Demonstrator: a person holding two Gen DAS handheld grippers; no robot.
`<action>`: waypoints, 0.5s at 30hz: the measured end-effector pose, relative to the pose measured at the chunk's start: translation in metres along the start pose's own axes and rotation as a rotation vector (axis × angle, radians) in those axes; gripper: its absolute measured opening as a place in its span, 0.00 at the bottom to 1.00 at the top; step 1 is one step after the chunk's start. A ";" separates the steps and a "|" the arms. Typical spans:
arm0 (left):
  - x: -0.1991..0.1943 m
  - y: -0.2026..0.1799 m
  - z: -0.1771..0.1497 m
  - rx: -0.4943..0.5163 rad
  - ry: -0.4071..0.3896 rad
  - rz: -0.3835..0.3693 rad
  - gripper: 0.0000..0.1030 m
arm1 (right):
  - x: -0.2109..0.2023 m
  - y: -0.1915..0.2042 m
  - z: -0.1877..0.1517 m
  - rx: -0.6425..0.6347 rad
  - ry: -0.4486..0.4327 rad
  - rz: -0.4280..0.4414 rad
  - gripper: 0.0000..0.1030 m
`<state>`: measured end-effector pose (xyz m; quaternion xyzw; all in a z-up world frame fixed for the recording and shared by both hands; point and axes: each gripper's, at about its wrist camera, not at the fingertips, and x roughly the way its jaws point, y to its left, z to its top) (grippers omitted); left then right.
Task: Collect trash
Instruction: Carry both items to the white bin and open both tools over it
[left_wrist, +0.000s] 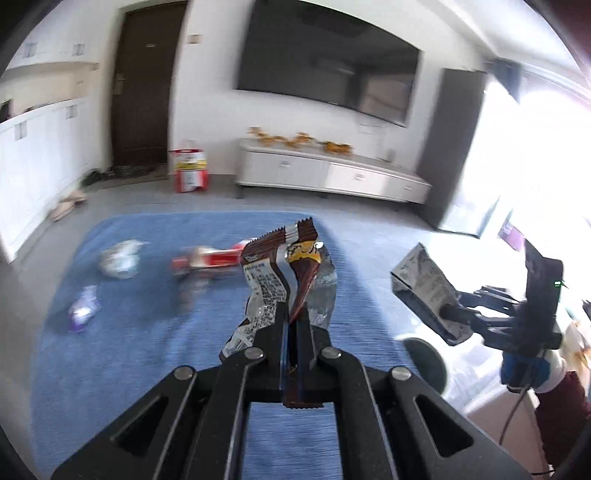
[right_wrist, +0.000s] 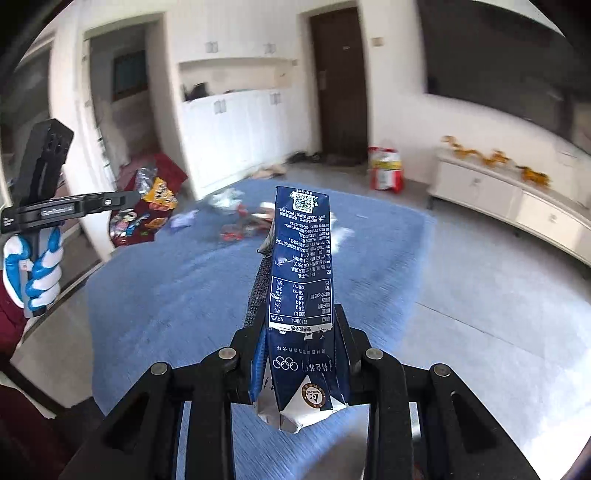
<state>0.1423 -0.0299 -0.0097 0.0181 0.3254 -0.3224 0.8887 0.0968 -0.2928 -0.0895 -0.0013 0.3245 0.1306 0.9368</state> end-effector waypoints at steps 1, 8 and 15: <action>0.009 -0.017 0.002 0.018 0.011 -0.030 0.03 | -0.010 -0.013 -0.011 0.024 0.005 -0.035 0.30; 0.091 -0.132 -0.005 0.148 0.149 -0.222 0.03 | -0.026 -0.093 -0.094 0.216 0.129 -0.213 0.30; 0.195 -0.219 -0.040 0.188 0.349 -0.323 0.03 | -0.007 -0.161 -0.170 0.386 0.276 -0.303 0.30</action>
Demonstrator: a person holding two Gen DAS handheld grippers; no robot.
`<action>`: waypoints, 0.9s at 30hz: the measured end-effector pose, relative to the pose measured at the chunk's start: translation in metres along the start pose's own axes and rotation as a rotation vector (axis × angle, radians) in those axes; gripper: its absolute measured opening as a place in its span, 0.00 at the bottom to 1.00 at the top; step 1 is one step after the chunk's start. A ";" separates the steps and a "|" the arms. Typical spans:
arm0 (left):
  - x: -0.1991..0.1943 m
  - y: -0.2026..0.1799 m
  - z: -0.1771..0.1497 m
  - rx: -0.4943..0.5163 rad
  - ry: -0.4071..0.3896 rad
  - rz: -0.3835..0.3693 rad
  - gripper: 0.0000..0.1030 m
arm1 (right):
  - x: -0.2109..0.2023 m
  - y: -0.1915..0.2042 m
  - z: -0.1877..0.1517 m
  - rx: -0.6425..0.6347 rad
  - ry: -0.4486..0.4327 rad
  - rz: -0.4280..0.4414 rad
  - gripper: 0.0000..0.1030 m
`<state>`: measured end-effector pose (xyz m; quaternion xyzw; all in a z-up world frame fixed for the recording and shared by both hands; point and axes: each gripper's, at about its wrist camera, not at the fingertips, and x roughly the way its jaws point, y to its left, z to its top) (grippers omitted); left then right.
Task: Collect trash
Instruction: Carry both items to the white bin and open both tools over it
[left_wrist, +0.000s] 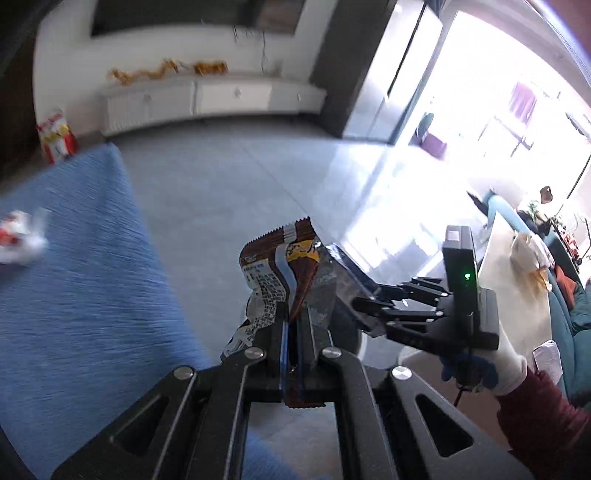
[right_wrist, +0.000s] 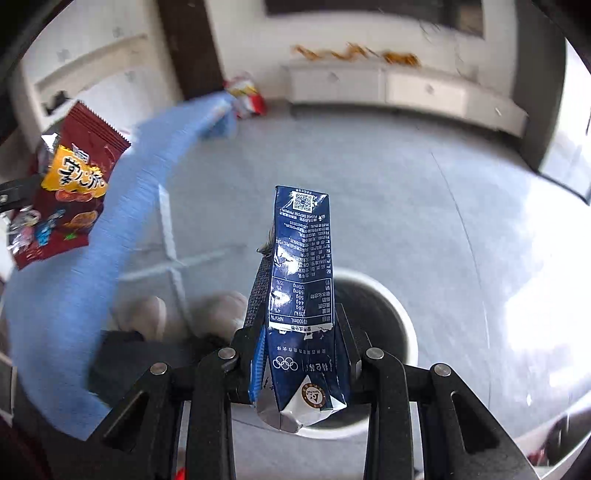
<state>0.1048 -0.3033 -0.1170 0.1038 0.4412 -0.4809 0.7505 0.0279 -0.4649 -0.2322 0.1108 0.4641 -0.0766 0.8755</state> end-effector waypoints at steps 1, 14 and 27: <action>0.017 -0.004 0.002 -0.015 0.027 -0.017 0.03 | 0.009 -0.008 -0.004 0.026 0.016 -0.002 0.30; 0.103 -0.023 0.016 -0.088 0.125 -0.098 0.25 | 0.042 -0.044 -0.021 0.167 0.045 -0.033 0.45; 0.016 -0.012 -0.004 -0.017 -0.018 0.096 0.47 | -0.029 -0.018 -0.013 0.186 -0.134 0.003 0.45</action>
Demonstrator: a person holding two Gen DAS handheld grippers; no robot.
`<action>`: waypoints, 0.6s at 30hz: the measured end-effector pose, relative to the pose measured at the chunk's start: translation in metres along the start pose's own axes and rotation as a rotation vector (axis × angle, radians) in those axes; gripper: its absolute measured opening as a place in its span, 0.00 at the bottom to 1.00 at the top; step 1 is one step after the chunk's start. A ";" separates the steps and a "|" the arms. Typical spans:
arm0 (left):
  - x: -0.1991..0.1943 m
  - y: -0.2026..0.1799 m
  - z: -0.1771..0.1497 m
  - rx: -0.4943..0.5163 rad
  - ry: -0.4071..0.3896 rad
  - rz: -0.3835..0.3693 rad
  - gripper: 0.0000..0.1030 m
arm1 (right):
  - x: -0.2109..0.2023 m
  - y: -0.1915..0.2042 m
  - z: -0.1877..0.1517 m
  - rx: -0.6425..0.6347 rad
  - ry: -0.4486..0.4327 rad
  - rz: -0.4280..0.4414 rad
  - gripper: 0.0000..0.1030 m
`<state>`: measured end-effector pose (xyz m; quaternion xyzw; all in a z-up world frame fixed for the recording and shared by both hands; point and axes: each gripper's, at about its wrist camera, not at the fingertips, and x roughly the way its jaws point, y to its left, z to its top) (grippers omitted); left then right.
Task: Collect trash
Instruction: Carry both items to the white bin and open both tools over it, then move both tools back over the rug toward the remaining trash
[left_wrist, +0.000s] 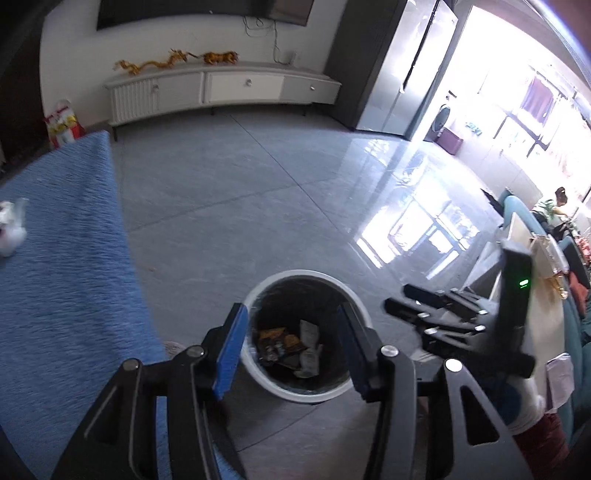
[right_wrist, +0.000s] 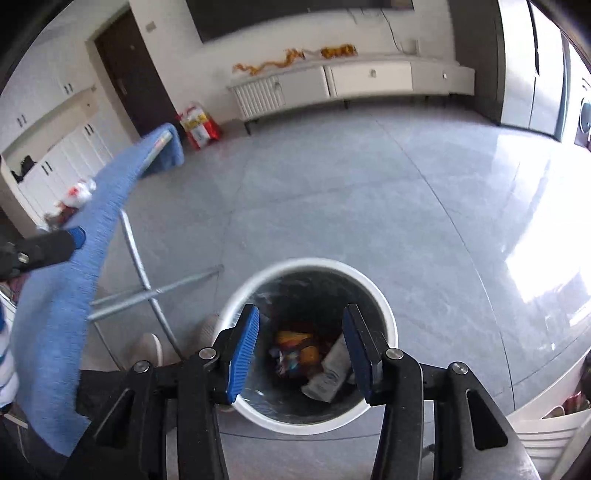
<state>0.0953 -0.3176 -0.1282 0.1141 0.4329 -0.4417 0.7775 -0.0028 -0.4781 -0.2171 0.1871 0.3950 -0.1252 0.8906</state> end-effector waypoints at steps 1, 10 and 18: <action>-0.011 0.004 -0.004 0.002 -0.015 0.029 0.47 | -0.011 0.007 0.002 -0.009 -0.021 0.008 0.45; -0.100 0.041 -0.040 -0.026 -0.148 0.287 0.48 | -0.074 0.072 0.014 -0.092 -0.162 0.075 0.50; -0.175 0.094 -0.071 -0.139 -0.252 0.457 0.60 | -0.086 0.139 0.021 -0.196 -0.177 0.144 0.54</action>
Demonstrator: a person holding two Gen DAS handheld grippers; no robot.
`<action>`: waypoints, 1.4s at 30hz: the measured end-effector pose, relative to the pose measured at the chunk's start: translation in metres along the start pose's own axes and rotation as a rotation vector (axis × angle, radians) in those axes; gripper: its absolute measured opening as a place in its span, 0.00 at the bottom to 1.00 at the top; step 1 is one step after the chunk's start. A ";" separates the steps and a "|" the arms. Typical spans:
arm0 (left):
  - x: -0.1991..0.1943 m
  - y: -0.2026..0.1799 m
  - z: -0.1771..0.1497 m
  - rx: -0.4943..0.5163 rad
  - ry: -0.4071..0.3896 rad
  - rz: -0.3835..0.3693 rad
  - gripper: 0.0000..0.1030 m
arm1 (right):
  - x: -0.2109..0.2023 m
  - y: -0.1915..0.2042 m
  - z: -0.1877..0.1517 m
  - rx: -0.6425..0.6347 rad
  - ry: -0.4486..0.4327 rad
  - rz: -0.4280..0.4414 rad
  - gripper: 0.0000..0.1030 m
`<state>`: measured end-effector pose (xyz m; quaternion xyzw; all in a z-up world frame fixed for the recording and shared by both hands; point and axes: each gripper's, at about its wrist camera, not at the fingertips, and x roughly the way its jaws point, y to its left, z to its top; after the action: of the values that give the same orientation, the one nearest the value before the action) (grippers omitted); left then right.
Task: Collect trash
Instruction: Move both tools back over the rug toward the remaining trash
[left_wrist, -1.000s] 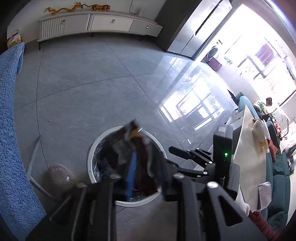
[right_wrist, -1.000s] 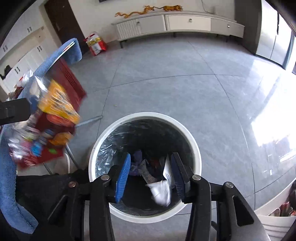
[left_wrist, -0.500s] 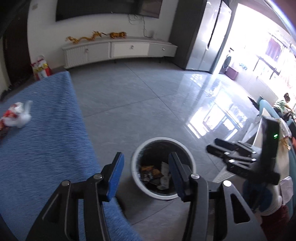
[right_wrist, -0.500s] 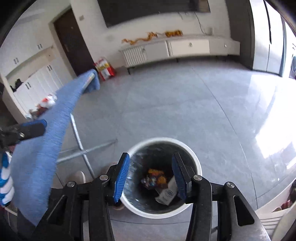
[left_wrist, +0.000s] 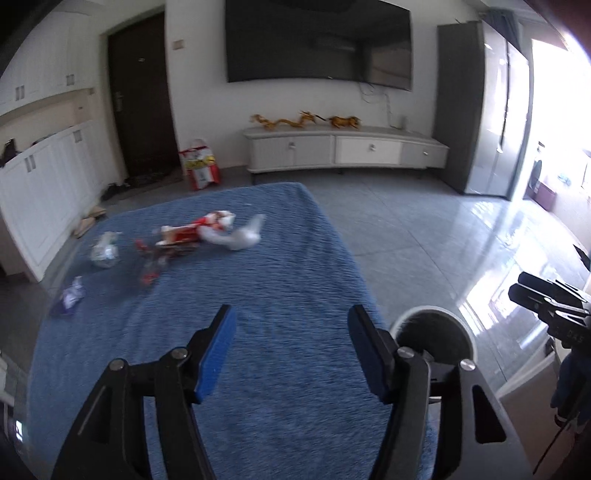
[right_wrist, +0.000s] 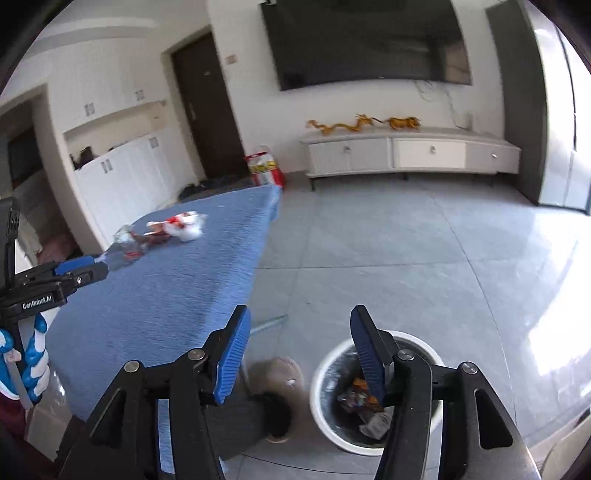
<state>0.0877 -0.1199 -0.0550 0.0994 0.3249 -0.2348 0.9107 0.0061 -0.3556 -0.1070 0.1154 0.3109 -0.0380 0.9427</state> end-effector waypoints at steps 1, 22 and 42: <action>-0.005 0.011 -0.002 -0.015 -0.009 0.022 0.60 | 0.001 0.007 0.001 -0.008 0.001 0.010 0.55; -0.041 0.196 -0.058 -0.282 -0.068 0.205 0.65 | 0.061 0.169 0.041 -0.149 0.086 0.109 0.81; 0.013 0.309 -0.078 -0.357 0.032 0.269 0.65 | 0.154 0.223 0.067 -0.257 0.159 0.151 0.81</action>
<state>0.2060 0.1702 -0.1149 -0.0171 0.3594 -0.0485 0.9318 0.2003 -0.1548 -0.1030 0.0197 0.3771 0.0825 0.9223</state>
